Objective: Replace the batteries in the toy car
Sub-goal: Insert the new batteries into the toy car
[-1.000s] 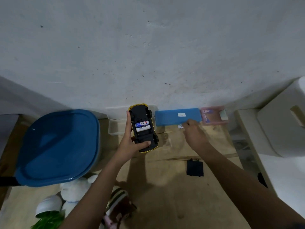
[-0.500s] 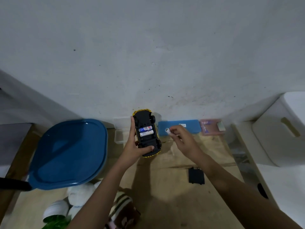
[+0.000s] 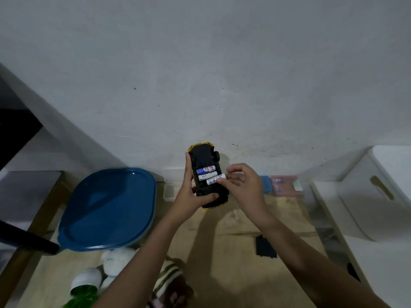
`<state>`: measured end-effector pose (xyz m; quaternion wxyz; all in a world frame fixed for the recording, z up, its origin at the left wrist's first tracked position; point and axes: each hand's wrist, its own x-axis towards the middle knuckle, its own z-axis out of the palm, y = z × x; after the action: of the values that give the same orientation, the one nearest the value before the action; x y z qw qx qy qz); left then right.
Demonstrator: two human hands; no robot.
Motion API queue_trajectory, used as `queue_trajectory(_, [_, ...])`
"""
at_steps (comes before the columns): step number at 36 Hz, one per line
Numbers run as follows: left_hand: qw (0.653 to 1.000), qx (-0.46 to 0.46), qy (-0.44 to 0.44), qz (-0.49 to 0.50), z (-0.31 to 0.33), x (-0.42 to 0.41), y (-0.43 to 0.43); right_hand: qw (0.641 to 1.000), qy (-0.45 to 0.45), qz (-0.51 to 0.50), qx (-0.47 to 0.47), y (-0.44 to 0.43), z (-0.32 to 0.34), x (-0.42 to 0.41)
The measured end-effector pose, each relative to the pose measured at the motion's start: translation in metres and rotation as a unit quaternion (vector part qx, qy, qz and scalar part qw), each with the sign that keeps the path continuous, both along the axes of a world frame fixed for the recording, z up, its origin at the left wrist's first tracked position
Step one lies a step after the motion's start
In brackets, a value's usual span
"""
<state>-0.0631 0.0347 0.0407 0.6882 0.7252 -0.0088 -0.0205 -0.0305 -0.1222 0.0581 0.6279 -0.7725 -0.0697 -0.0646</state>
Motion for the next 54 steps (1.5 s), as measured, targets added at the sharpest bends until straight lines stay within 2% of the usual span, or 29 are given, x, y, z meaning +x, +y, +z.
queue_trajectory(3, [1.0, -0.008, -0.008, -0.001, 0.004, -0.001, 0.0, 0.997, 0.008, -0.038, 0.059, 0.006, 0.0, -0.006])
queue_trajectory(10, [1.0, -0.003, -0.019, -0.014, 0.014, -0.001, -0.004, 0.995, -0.073, -0.066, 0.011, 0.011, 0.002, -0.013])
queue_trajectory(26, [0.999, 0.02, -0.034, -0.017, 0.026, -0.002, -0.014, 0.998, -0.027, -0.049, 0.039, 0.003, 0.003, -0.015])
queue_trajectory(31, [0.999, 0.031, -0.022, -0.02, 0.022, -0.001, -0.012, 0.995, -0.074, 0.003, -0.06, -0.008, 0.005, -0.012])
queue_trajectory(38, [0.999, 0.028, -0.011, -0.03, 0.021, 0.001, -0.011, 0.973, -0.139, 0.062, -0.175, -0.017, 0.007, 0.0])
queue_trajectory(48, [0.998, 0.053, -0.005, -0.041, 0.027, -0.001, -0.013, 0.909, -0.213, 0.117, -0.338, -0.016, 0.022, 0.006])
queue_trajectory(50, [0.998, 0.058, -0.009, -0.038, 0.028, -0.002, -0.015, 0.905, -0.221, 0.117, -0.344, -0.015, 0.022, 0.006])
queue_trajectory(54, [0.998, 0.057, -0.016, -0.035, 0.027, -0.001, -0.018, 0.931, -0.198, 0.094, -0.292, -0.015, 0.019, 0.004])
